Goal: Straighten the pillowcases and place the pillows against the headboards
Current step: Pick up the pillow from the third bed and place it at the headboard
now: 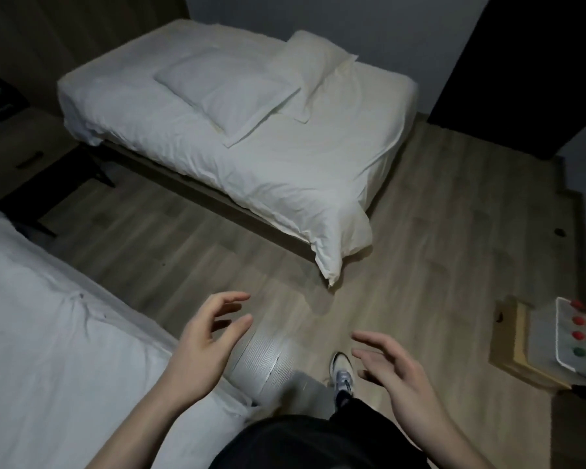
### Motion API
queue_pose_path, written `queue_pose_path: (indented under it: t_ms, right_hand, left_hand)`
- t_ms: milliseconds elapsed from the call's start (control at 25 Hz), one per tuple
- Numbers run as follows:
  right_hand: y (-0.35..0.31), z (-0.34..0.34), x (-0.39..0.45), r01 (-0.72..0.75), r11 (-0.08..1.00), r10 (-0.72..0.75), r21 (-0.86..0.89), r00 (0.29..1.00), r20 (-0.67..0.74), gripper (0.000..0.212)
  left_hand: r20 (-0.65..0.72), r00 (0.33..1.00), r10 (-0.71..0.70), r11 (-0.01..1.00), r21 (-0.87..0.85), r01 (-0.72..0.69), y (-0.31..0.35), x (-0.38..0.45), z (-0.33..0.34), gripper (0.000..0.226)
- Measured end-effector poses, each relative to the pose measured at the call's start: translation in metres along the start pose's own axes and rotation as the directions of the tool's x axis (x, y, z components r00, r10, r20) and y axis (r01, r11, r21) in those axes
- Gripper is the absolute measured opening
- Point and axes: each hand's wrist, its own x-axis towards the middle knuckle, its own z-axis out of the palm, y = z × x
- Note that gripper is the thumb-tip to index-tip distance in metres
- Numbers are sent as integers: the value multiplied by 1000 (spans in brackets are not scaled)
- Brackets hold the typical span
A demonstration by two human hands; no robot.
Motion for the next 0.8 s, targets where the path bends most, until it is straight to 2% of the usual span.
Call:
queue_pose_path:
  t_ms: [280,520,600,800]
  right_hand:
    - [-91,-80,178,139,982,-107,-127,968,227,23]
    - [-156,-55,294,208,969,-143,-131,911,386,25]
    - [-156,-36,324,180,970,-104,-162,914,393,25]
    - [-155,-6,380,75,986,-29,-150,957,287,31]
  left_hand:
    - [-260,955,-142,988,-89,123,39,77,34,34]
    - [-408,879,-248,967,-157,200,46,131,20,25]
    - [-398,877,-271,961,-170,220,36,168,8,26]
    - [-297,921,-251,966,-141,218,29,274,-40,24]
